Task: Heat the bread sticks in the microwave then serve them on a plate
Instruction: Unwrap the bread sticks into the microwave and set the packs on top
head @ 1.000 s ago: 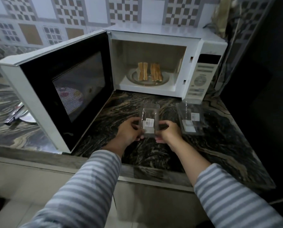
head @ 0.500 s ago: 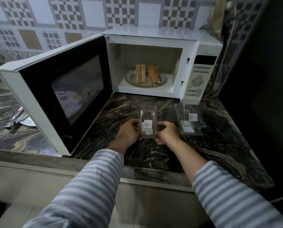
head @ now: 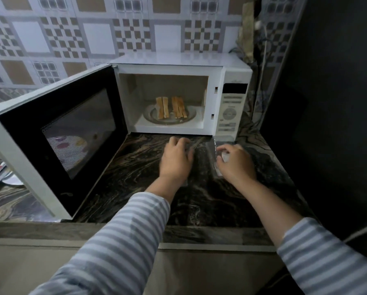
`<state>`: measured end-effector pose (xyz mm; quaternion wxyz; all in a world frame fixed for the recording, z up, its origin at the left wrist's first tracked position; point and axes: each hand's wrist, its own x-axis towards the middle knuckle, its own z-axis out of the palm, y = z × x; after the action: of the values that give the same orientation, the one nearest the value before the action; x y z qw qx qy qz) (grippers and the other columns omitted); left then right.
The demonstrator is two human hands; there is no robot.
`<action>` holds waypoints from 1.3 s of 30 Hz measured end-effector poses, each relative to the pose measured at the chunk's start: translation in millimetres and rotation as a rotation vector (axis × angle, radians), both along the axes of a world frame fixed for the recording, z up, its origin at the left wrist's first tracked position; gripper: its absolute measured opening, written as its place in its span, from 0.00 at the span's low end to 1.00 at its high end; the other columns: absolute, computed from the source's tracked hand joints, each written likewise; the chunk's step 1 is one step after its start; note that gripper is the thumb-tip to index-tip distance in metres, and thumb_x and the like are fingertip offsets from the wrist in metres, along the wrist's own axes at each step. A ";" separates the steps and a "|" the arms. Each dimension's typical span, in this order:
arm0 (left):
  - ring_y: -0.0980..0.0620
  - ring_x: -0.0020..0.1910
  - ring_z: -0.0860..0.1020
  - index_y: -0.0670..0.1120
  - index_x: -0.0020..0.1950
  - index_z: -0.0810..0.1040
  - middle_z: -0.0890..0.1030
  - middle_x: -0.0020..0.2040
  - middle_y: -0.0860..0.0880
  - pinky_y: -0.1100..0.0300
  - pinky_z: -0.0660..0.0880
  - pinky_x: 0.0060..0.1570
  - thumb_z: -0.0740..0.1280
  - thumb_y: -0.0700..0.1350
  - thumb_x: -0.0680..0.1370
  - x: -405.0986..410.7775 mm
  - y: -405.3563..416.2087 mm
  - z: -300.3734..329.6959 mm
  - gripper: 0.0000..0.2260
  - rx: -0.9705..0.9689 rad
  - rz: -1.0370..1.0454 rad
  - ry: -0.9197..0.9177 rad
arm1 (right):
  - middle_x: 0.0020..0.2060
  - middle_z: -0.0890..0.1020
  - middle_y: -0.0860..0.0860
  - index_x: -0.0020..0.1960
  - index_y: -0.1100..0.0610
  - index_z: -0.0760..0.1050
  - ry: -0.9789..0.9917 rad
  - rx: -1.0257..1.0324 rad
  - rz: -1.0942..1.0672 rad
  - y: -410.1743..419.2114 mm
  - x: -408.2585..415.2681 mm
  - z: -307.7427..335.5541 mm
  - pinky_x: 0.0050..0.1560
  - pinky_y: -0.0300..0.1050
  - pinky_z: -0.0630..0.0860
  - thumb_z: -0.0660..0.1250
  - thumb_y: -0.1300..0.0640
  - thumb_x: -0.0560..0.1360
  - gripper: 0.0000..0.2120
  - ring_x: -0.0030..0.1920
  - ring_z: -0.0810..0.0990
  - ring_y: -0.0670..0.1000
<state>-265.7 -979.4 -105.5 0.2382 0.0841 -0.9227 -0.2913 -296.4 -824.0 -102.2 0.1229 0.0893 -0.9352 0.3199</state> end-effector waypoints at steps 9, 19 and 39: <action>0.42 0.63 0.72 0.49 0.73 0.64 0.69 0.67 0.41 0.56 0.68 0.60 0.62 0.47 0.80 -32.3 70.8 -24.5 0.21 0.352 -0.159 -0.265 | 0.54 0.76 0.52 0.68 0.53 0.70 -0.395 -0.405 -0.190 41.6 -30.3 -22.6 0.46 0.44 0.71 0.63 0.54 0.79 0.17 0.54 0.77 0.54; 0.50 0.46 0.79 0.48 0.62 0.76 0.81 0.43 0.50 0.61 0.74 0.49 0.66 0.40 0.75 -27.8 67.1 -51.8 0.16 0.540 -0.061 -0.341 | 0.48 0.80 0.56 0.66 0.55 0.72 -0.539 -0.622 -0.210 45.5 -25.6 -54.1 0.32 0.38 0.76 0.65 0.67 0.76 0.20 0.38 0.79 0.49; 0.45 0.42 0.82 0.48 0.62 0.77 0.82 0.42 0.49 0.47 0.79 0.49 0.73 0.42 0.72 19.9 52.9 -67.9 0.18 0.536 -0.066 -0.330 | 0.45 0.84 0.55 0.62 0.53 0.76 -0.476 -0.324 -0.156 40.3 22.6 -53.0 0.32 0.43 0.79 0.72 0.63 0.73 0.19 0.37 0.82 0.51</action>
<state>-245.9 -926.5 -173.4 0.0452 0.1600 -0.8415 -0.5140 -273.8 -783.7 -155.1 -0.0631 -0.0812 -0.8786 0.4664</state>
